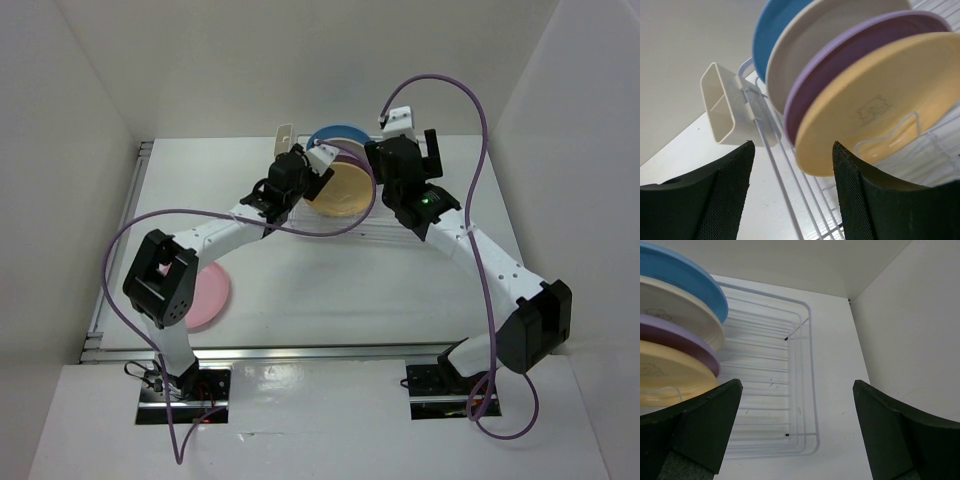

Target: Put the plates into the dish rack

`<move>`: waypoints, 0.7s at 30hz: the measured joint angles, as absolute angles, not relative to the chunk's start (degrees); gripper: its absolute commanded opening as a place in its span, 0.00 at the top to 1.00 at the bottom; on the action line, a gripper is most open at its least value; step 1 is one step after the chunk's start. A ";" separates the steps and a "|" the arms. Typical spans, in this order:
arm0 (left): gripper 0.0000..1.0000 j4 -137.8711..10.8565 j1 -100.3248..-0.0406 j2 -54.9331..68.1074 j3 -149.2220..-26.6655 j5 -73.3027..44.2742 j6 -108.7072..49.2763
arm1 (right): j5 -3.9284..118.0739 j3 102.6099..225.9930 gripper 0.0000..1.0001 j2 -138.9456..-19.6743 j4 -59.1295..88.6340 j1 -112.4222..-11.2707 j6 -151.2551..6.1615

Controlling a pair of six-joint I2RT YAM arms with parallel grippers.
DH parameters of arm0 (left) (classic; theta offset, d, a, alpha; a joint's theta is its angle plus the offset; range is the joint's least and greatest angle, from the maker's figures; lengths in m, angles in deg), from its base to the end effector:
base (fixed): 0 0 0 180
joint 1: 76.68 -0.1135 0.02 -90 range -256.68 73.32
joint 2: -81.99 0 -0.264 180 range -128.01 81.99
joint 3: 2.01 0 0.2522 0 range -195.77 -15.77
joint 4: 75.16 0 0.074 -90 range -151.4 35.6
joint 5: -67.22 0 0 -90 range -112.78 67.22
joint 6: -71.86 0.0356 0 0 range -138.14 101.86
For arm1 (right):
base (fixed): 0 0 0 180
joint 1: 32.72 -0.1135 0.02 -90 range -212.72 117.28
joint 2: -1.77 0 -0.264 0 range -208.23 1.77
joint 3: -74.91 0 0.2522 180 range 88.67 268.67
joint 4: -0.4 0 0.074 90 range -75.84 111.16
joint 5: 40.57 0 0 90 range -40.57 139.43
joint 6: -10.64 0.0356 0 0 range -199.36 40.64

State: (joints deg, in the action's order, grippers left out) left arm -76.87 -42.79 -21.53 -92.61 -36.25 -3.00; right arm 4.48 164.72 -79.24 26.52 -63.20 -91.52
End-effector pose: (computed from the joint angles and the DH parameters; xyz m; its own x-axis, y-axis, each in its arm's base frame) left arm 0.3650 -0.2352 0.2927 -0.0637 0.3488 -0.9350 0.3825 0.8739 0.2999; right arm 0.2908 0.1420 0.3833 -0.2976 -0.3482 -0.8889 0.1632 0.8989 -0.4067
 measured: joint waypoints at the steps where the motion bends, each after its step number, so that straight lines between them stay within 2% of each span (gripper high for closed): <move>1: 0.29 -76.85 -43.21 -21.53 -92.68 -36.14 -2.87 | 4.61 164.72 0.00 -79.29 26.71 -63.18 -91.28; 9: 0.28 -74.03 -43.86 -20.20 -92.90 -35.51 -1.58 | 5.73 164.08 0.00 -80.31 27.54 -63.18 -90.74; 10: 0.26 -72.15 -43.86 -19.35 -93.47 -35.51 -1.64 | 5.77 164.08 0.00 -80.47 27.57 -63.18 -90.74; 14: 0.20 -63.56 -43.89 -13.53 -98.60 -35.62 -2.45 | 6.01 163.95 0.00 -80.73 27.59 -62.94 -90.74; 18: 0.20 -59.84 -45.59 -5.03 -101.95 -36.82 -4.66 | 6.17 163.91 0.00 -81.21 27.59 -62.67 -90.74; 19: 0.18 -59.75 -46.71 -2.84 -101.60 -37.19 -5.08 | 6.21 163.82 0.00 -81.25 27.57 -62.67 -90.74; 21: 0.03 -59.62 -49.48 0.94 -99.45 -38.09 -6.54 | 6.17 163.56 0.00 -81.27 27.57 -62.67 -90.76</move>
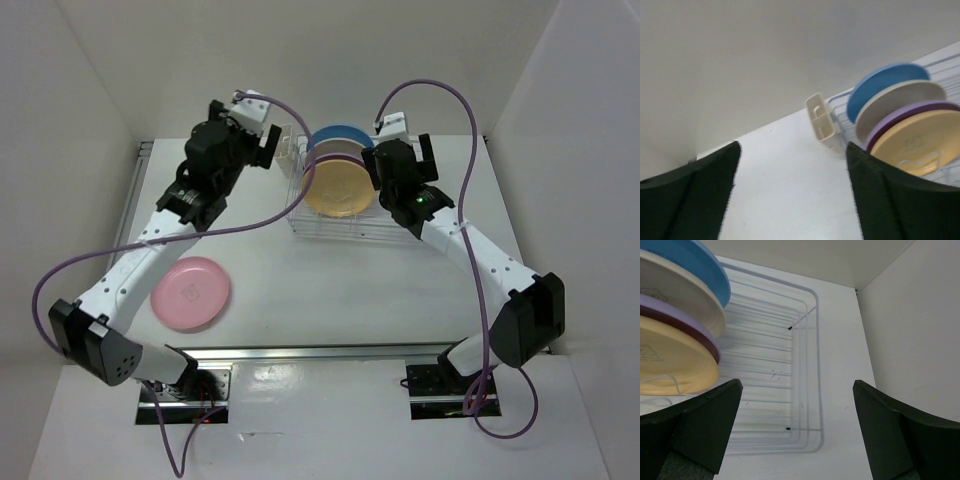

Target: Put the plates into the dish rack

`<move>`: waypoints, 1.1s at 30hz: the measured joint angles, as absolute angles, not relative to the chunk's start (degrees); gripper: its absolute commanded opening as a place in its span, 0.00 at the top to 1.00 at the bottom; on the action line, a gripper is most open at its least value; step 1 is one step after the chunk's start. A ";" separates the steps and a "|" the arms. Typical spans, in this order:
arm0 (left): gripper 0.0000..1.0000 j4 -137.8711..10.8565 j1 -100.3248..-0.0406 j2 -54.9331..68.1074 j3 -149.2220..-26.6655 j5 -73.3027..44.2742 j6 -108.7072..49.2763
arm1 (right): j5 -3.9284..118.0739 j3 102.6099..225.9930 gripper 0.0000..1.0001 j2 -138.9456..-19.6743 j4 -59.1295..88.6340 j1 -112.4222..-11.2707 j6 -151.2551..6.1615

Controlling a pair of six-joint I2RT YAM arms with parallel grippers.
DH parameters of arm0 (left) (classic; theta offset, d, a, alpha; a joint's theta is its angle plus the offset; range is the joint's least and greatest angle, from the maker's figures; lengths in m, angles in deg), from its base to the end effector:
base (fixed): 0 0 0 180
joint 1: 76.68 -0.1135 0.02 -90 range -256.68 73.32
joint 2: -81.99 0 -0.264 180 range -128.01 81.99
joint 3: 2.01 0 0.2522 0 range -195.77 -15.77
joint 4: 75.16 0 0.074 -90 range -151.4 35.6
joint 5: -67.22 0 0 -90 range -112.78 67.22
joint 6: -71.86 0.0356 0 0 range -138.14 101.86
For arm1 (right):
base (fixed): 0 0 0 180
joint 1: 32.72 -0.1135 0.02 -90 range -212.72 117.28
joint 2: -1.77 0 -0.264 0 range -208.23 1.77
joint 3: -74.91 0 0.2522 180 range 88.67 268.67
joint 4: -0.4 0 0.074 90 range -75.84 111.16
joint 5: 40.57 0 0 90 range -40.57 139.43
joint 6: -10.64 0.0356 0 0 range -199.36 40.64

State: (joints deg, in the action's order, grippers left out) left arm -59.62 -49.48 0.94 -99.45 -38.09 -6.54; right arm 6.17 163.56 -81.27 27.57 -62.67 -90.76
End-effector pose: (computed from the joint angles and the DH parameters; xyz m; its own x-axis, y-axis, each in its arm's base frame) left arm 0.2971 -0.1421 0.4471 0.0544 0.1901 -0.9803 0.1992 0.9599 0.1972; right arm 0.2998 0.1446 0.3635 -0.3494 -0.3675 -0.8619 0.1220 0.8942 -0.4307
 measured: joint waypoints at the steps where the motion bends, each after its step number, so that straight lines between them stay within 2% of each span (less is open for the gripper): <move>1: 0.00 -59.47 -51.14 2.31 -97.86 -38.33 -7.57 | 6.19 163.54 0.00 -81.27 27.57 -62.67 -90.76; 3: 0.03 -57.74 -54.95 3.67 -94.54 -38.35 -10.34 | 6.14 163.41 0.00 -81.27 27.48 -62.67 -90.80; 4: 0.17 -56.54 -56.89 3.38 -93.27 -38.13 -11.70 | 6.10 163.28 0.00 -81.25 27.46 -62.67 -90.98; 6: 0.26 -52.82 -61.42 1.24 -91.54 -36.34 -15.00 | 5.88 162.80 0.00 -81.19 27.22 -62.67 -91.33; 11: 0.20 -44.48 -74.79 -4.29 -86.93 -26.79 -19.61 | 5.27 160.24 0.00 -80.20 26.82 -62.67 -92.49; 16: 0.24 -39.08 -86.14 -4.40 -82.36 -21.41 -18.21 | 4.94 158.07 0.00 -78.96 25.88 -62.65 -93.93; 31: 0.23 -34.29 -86.57 -7.24 -80.24 -25.47 -3.94 | 4.81 157.18 0.00 -77.73 23.52 -62.65 -95.44; 33: 0.26 -33.70 -86.57 -8.31 -79.96 -24.88 -2.80 | 4.79 156.39 0.00 -77.25 23.17 -62.65 -95.74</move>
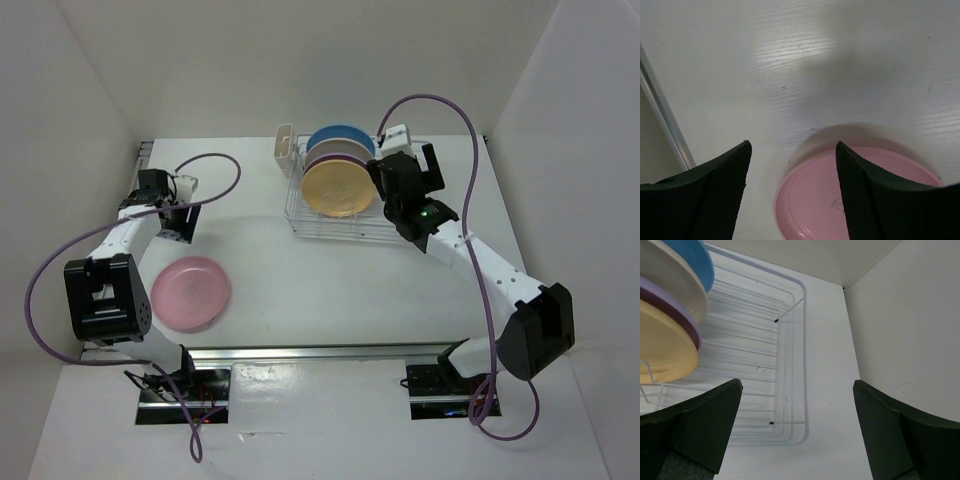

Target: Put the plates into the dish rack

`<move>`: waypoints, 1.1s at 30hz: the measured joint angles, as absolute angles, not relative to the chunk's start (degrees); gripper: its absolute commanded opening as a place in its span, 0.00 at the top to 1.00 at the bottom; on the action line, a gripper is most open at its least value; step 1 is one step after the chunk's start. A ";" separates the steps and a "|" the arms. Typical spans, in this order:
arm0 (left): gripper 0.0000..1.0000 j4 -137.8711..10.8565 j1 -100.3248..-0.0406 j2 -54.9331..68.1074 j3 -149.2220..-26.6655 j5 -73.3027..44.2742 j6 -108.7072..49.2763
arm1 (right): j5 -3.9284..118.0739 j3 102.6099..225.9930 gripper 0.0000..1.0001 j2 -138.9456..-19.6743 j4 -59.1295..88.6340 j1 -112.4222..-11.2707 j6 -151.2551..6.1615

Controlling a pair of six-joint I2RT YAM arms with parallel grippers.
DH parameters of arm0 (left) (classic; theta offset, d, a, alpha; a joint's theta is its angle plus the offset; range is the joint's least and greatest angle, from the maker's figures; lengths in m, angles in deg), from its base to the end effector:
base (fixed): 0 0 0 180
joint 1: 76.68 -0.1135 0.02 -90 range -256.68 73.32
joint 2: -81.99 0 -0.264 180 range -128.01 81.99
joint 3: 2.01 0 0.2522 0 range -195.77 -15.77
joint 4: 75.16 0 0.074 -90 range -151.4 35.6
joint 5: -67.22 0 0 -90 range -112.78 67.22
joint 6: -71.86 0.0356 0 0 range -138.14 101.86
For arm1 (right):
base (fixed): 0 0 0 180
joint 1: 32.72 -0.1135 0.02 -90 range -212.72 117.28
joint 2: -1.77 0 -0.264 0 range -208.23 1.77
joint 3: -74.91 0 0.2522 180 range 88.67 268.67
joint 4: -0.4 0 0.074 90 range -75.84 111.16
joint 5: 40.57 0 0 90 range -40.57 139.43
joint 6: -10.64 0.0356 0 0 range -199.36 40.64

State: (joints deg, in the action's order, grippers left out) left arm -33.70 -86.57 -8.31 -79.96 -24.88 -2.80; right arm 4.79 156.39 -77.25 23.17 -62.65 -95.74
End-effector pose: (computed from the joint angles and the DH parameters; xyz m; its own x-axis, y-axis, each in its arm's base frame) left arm 0.3273 0.0584 0.2351 -0.8178 0.1258 -0.5616 0.0243 0.9825 0.1847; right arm 0.2853 0.1354 0.3490 -0.3495 -0.4328 -0.8310 0.1225 0.8582 -0.4985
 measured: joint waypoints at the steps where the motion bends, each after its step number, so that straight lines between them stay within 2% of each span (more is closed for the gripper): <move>1: 0.29 -33.35 -86.57 -8.79 -79.94 -24.14 -2.21 | 4.81 155.89 0.00 -76.99 23.02 -62.65 -95.94; 12: 0.29 -26.18 -86.57 -13.40 -80.53 -17.28 5.76 | 4.18 151.91 0.00 -75.83 20.57 -62.65 -97.51; 24: 0.28 -25.42 -86.57 -14.43 -79.72 -16.29 9.96 | 4.20 151.89 0.00 -75.83 19.76 -62.65 -97.43; 33: 0.37 -24.19 -86.57 -22.54 -84.79 -13.41 10.18 | 4.18 151.89 0.00 -75.83 19.72 -62.65 -97.45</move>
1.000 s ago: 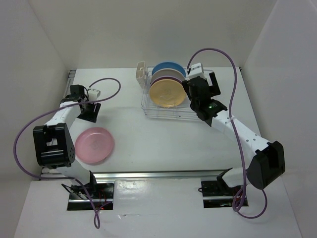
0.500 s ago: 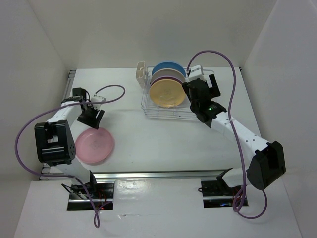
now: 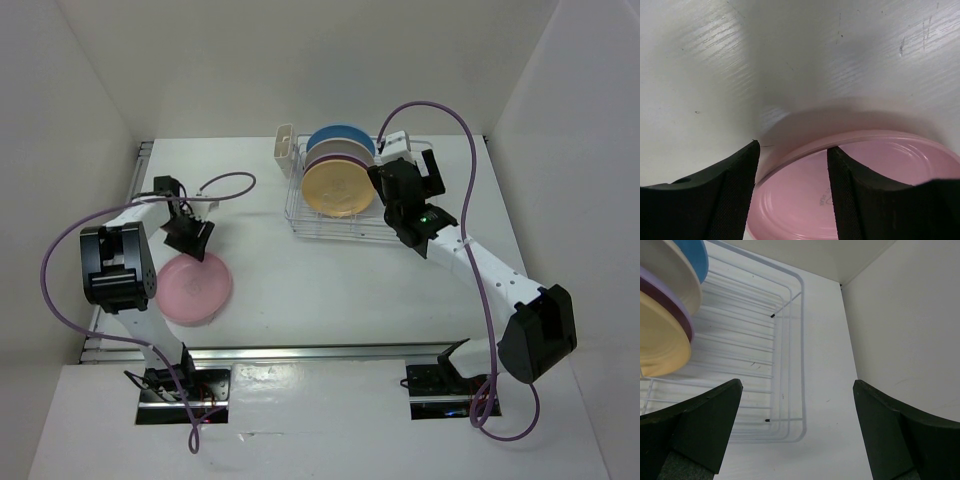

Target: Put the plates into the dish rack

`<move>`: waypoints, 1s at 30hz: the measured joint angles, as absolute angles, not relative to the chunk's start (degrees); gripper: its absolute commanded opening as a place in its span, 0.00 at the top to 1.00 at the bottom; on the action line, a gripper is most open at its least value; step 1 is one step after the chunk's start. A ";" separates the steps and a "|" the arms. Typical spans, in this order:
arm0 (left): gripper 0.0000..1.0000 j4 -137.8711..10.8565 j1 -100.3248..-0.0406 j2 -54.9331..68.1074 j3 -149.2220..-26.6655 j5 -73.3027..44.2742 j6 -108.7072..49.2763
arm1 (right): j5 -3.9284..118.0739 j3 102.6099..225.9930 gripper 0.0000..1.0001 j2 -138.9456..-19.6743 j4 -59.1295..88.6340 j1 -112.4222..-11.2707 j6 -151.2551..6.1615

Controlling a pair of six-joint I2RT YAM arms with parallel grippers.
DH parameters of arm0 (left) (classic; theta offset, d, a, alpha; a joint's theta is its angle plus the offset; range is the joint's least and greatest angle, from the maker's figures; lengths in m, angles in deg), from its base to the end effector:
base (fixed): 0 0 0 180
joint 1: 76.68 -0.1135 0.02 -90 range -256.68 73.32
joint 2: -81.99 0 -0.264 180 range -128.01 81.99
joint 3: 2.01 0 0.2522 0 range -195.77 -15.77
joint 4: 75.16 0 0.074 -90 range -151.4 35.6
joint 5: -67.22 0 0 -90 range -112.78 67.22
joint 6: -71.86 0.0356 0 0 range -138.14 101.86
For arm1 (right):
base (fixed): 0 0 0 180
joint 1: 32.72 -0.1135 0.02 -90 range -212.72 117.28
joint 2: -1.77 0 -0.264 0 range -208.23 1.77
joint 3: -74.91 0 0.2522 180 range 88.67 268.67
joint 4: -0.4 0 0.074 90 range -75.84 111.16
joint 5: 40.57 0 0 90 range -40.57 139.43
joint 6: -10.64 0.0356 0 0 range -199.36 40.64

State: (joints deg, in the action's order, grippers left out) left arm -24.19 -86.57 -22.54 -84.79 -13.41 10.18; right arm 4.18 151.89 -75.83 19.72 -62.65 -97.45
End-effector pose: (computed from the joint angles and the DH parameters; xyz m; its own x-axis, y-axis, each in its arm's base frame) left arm 0.3486 0.0549 0.1714 -0.8859 0.3207 -0.3352 0.3390 0.9408 0.0041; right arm 0.2801 0.1321 0.3348 -0.3515 -0.4546 -0.8184 0.1243 0.8438 -0.5221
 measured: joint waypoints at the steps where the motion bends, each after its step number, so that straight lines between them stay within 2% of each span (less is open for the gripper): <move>1: 0.37 -23.97 -86.57 -22.65 -84.79 -13.34 10.18 | 4.18 151.87 0.00 -75.83 19.72 -62.65 -97.45; 3: 0.39 -23.91 -86.57 -22.69 -84.79 -13.17 10.18 | 4.18 151.87 0.00 -75.83 19.70 -62.65 -97.45; 7: 0.55 -23.97 -86.57 -22.69 -84.81 -13.19 10.07 | 4.18 151.87 0.00 -75.83 19.68 -62.65 -97.45; 8: 0.64 -23.93 -86.59 -22.69 -84.94 -13.26 10.01 | 4.18 151.87 0.00 -75.83 19.65 -62.65 -97.45; 9: 0.87 -23.76 -86.59 -22.84 -85.40 -13.45 10.33 | 4.18 151.87 0.00 -75.83 19.63 -62.65 -97.45; 10: 0.91 -23.30 -86.59 -23.26 -86.30 -13.52 10.55 | 4.16 151.87 0.00 -75.83 19.57 -62.65 -97.45; 13: 0.91 -22.40 -86.68 -25.09 -90.36 -12.78 8.39 | 4.13 151.84 0.00 -75.83 19.28 -62.65 -97.51; 19: 0.99 -23.56 -86.64 -27.70 -93.42 -12.21 8.17 | 3.85 151.84 0.00 -75.83 19.24 -62.65 -98.15; 22: 0.99 -23.45 -86.64 -27.76 -93.71 -12.10 7.75 | 3.74 151.82 0.00 -75.83 19.24 -62.65 -98.34; 23: 0.96 -23.47 -86.64 -27.83 -93.79 -12.16 7.54 | 3.74 151.82 0.00 -75.83 19.24 -62.65 -98.34; 24: 0.87 -23.54 -86.64 -27.85 -93.79 -12.54 7.23 | 3.74 151.82 0.00 -75.83 19.24 -62.65 -98.37; 28: 0.73 -24.85 -86.57 -28.07 -93.81 -15.05 5.74 | 3.72 151.82 0.00 -75.83 19.24 -62.65 -98.50; 30: 0.59 -25.31 -86.62 -28.50 -94.16 -15.27 5.20 | 3.72 151.82 0.00 -75.83 19.24 -62.65 -98.52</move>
State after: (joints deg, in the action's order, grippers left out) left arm -25.31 -86.62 -28.50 -94.16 -15.27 5.20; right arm 3.72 151.82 -75.83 19.24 -62.65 -98.52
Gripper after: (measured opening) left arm 0.295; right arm 0.999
